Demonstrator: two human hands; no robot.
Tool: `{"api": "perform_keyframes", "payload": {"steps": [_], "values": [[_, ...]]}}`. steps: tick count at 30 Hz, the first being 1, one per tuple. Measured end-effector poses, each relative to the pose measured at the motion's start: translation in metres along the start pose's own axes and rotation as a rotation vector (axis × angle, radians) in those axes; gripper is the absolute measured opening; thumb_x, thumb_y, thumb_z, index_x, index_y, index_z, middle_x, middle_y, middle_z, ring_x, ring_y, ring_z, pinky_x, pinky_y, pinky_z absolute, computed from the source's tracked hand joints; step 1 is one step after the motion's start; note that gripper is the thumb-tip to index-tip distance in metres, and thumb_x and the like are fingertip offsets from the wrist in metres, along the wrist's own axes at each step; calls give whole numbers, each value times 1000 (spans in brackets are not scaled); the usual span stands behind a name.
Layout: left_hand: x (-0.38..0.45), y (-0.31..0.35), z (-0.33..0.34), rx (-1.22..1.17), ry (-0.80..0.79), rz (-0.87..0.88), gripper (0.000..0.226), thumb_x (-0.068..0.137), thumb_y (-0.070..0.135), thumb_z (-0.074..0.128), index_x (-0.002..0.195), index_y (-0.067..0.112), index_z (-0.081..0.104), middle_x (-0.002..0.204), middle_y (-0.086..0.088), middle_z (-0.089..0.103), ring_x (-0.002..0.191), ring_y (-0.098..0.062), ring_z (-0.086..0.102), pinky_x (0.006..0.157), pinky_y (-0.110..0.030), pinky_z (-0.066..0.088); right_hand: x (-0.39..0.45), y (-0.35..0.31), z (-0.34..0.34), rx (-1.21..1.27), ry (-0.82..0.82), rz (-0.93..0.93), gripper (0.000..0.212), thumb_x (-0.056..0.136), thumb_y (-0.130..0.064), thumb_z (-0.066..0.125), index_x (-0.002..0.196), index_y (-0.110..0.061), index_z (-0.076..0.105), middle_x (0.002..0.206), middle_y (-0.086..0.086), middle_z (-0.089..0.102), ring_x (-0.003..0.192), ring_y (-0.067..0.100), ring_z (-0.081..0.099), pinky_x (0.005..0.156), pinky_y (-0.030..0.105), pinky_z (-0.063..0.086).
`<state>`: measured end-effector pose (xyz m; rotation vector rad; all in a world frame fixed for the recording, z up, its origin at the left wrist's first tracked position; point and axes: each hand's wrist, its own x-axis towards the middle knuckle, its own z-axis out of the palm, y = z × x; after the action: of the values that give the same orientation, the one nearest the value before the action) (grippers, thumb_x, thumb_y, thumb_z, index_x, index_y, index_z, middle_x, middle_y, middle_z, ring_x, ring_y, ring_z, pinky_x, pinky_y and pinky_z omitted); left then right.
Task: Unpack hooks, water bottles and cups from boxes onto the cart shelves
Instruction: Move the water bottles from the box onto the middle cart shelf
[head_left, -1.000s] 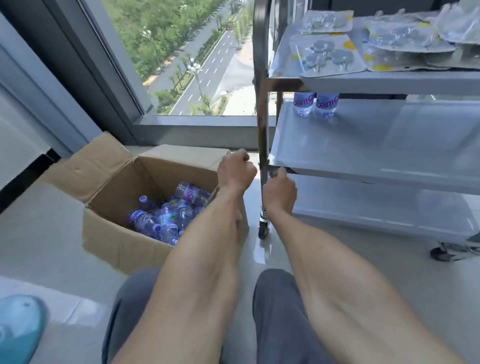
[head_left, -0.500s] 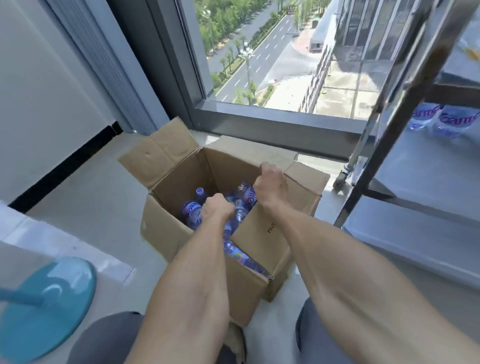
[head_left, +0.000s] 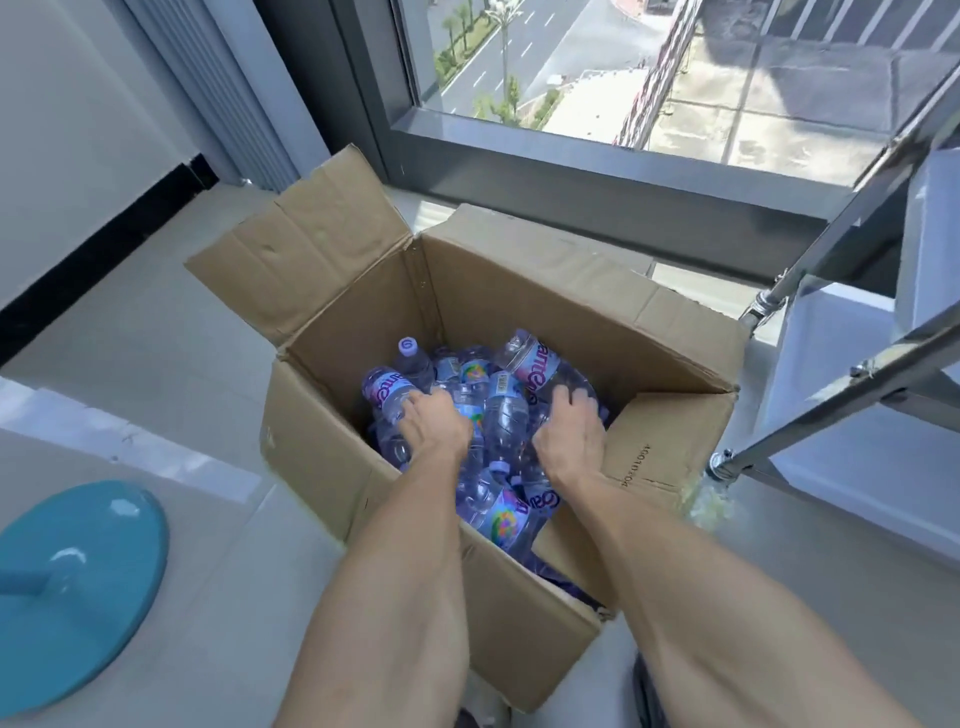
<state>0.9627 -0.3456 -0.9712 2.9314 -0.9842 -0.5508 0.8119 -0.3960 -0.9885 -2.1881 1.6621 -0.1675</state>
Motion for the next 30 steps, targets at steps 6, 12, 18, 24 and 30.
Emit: {"api": "perform_keyframes", "payload": {"steps": [6,12,18,24,30], "values": [[17,21,8,11,-56,97,55,88,31,63,136,12,43,136,-18,46,127,-34,43,100,-45,40,37,-28,-7,-25,72,-34,52,78,-11,61,127,-9,44,126,15,47,115,34,44,88,45,42],[38,36,4,-9,-233,78,62,89,29,60,145,14,38,142,-21,44,131,-38,43,105,-46,41,59,-43,-4,-227,-84,-361,72,84,-6,57,147,-14,25,151,17,24,135,35,30,100,46,39],[39,33,0,-4,-177,25,50,85,38,67,126,10,58,133,-20,51,124,-36,50,101,-41,44,75,-57,-20,-366,-94,-359,46,82,-12,65,124,-13,45,126,17,42,113,36,45,84,45,41],[16,35,-33,79,-315,10,76,67,40,85,131,13,53,129,-10,58,121,-29,57,91,-36,50,55,-57,-34,-391,-153,-272,56,81,-11,67,129,-13,40,127,18,40,113,36,43,78,46,51],[-33,14,-50,107,-363,-110,74,74,49,77,138,22,52,142,-2,50,130,-24,51,94,-36,48,23,-58,-74,-317,-139,-20,45,85,-10,65,126,-9,47,128,25,45,114,38,49,74,45,51]]}}
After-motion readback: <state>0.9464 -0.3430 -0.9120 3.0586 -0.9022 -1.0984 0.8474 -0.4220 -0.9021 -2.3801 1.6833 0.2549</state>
